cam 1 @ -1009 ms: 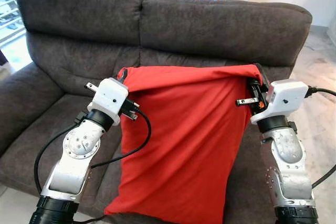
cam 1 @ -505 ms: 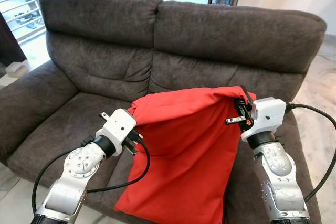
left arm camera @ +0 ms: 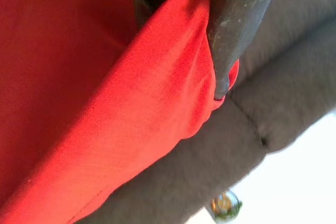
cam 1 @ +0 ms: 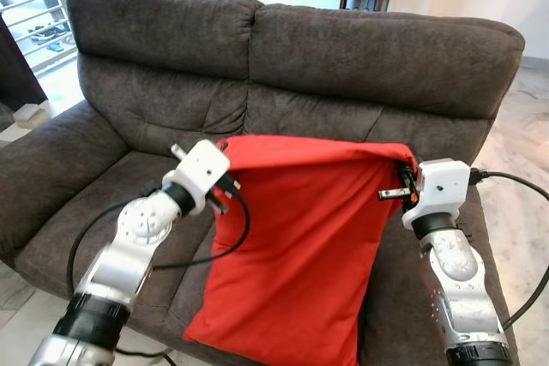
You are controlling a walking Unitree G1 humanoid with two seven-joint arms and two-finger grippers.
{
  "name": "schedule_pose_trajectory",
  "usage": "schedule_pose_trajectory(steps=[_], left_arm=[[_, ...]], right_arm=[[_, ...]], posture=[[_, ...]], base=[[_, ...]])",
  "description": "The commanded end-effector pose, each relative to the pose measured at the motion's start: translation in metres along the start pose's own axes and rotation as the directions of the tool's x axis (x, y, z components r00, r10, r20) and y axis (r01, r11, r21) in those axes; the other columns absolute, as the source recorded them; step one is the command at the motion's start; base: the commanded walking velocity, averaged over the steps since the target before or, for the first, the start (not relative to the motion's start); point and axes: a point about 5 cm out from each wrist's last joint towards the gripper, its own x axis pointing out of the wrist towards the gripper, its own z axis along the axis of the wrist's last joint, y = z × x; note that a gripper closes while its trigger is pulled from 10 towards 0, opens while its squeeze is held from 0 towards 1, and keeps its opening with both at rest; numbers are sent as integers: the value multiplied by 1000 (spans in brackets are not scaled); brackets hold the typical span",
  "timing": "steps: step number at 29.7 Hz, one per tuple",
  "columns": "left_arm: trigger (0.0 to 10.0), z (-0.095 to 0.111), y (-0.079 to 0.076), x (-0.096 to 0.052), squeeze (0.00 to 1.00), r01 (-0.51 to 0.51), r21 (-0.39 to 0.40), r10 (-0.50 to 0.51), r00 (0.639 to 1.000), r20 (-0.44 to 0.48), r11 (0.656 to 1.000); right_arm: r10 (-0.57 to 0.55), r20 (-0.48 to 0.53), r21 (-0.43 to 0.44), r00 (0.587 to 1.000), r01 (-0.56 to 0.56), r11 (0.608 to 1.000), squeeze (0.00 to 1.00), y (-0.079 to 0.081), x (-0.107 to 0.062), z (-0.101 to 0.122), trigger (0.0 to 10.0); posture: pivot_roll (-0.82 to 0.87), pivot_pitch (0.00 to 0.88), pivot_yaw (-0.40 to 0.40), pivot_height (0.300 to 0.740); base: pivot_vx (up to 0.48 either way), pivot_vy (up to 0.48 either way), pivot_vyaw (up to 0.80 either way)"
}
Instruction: Move the pillow to the sofa from floor
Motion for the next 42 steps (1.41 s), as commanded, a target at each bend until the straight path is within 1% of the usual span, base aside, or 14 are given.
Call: schedule_pose_trajectory(steps=[1,6,9,12,13,16,19,20,22,27,30,35,40,42], left_arm=[[10000,-1,21,-5,0,-79,53,80,997,-3,995],[10000,0,22,-8,0,-112,51,112,994,12,992],[10000,0,15,-10,0,-121,31,120,992,34,992],[10000,-1,13,-11,0,-139,33,138,990,35,990],[10000,0,17,-10,0,-166,38,164,985,44,985],[10000,4,25,-7,0,-199,48,196,979,58,979],[10000,7,32,-4,0,-219,57,215,974,73,974],[10000,10,37,1,0,-223,67,217,972,86,972],[10000,13,40,4,0,-224,77,216,971,101,972],[10000,21,45,12,0,-230,81,219,967,129,970],[10000,20,40,11,0,-222,79,210,968,135,972],[10000,19,41,10,0,-240,75,228,963,143,968],[10000,29,50,17,0,-267,85,249,952,181,960],[10000,36,55,22,0,-282,92,259,944,206,955]], right_arm=[[-158,22,0,987,158,987,0,-32,0,6,10000],[-170,10,-17,985,170,985,0,-35,-3,2,10000],[-212,-16,-29,977,212,977,0,-38,-5,-5,10000],[-252,-30,-31,967,251,967,0,-41,-6,-7,10000],[-283,-32,-36,959,282,959,0,-45,-7,-7,10000],[-315,-22,-39,949,314,949,0,-51,-7,-5,10000],[-351,-9,-40,936,350,936,0,-59,-7,-2,10000],[-378,-2,-47,926,378,925,0,-64,-7,-1,10000],[-394,1,-49,919,393,918,0,-67,-8,-1,10000],[-402,5,-50,916,402,914,0,-67,-10,-1,10000],[-404,3,-48,915,404,913,0,-66,-12,-2,10000],[-415,2,-51,910,414,909,0,-67,-12,-3,10000],[-463,24,-52,886,464,884,0,-76,-11,2,10000],[-505,40,-58,862,506,860,0,-83,-12,4,10000]], posture=[[-7,84,35,740],[-2,95,30,740],[-1,101,28,740],[0,101,27,740],[1,101,27,740],[1,101,27,740],[2,99,27,740],[-2,96,28,740],[-2,96,28,740],[-6,95,34,740],[-5,97,33,740],[4,94,27,740],[4,89,30,740],[3,84,35,740]], base=[[0,0,0],[0,0,0],[0,0,0],[0,0,0],[0,0,0],[0,0,0],[0,0,0],[0,0,0],[0,0,0],[0,0,0],[0,0,0],[0,0,0],[0,0,0],[0,0,0]])
